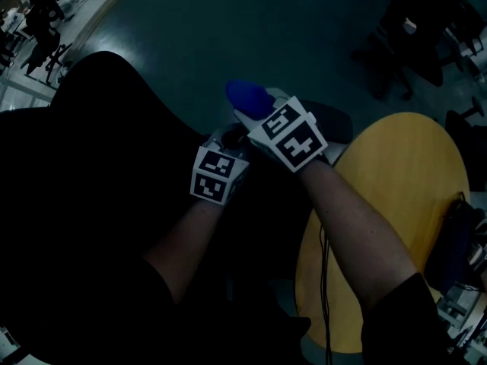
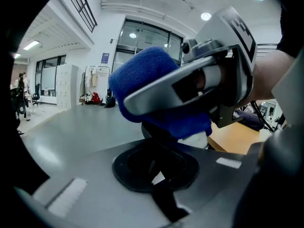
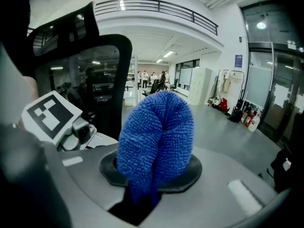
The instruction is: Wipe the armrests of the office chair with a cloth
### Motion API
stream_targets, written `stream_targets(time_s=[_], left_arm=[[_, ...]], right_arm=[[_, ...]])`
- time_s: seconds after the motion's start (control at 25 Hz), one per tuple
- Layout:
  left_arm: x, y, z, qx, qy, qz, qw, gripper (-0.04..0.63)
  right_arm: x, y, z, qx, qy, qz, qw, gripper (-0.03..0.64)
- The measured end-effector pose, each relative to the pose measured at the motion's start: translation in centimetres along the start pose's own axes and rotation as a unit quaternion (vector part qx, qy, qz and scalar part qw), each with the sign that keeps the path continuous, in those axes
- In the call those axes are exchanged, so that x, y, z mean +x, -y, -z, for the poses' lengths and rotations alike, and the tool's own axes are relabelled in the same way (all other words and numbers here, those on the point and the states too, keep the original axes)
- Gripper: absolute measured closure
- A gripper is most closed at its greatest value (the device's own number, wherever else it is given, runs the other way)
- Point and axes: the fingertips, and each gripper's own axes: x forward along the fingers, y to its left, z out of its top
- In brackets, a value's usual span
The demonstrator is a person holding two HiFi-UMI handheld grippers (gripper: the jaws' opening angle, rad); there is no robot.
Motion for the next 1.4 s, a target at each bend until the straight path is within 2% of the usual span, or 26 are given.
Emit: stream_targets(time_s=[0.2,0.4,0.52,0.68,0.84,0.96,1.4], left_arm=[[-0.3,-0.1,0.2,0.008,-0.009,0.002,0.9999,0.580],[-0.4,-0.2,0.2,-0.002,-0.014,0.005,0.9999,0.580],[-0.2,-0.1,0.2,-0.018,-0.008,0.008,0.9998,0.580],[0.1,0.0,0.3,-0.016,-0.010,0.008,0.9998,0.580],[0.5,0.4,0.3,-0.014,-0.011,0.007,0.9998,0.580],[0.9,0.8,0.2,-0.018,-0.011,0.008,0.9997,0.580],[1.1,1.1,0.1,-0.030,-0.004,0.012,0.9995,0.580]], right_arm=[[-5.9,2.8,1.5,0.017,0.029,0.051,0.998,0.508],[-12.5,7.4,6.4,0.029,0.009,0.121,0.992,0.508],[-15.5,8.7,9.5,0.037,-0.002,0.146,0.989,0.508],[-17.3,9.4,12.9,0.028,-0.022,0.169,0.985,0.508],[-17.2,9.2,15.6,0.046,-0.035,0.175,0.983,0.508],[-16.3,8.7,16.2,0.064,-0.028,0.171,0.983,0.508],[-11.5,6.5,12.1,0.157,0.038,0.153,0.975,0.508]])
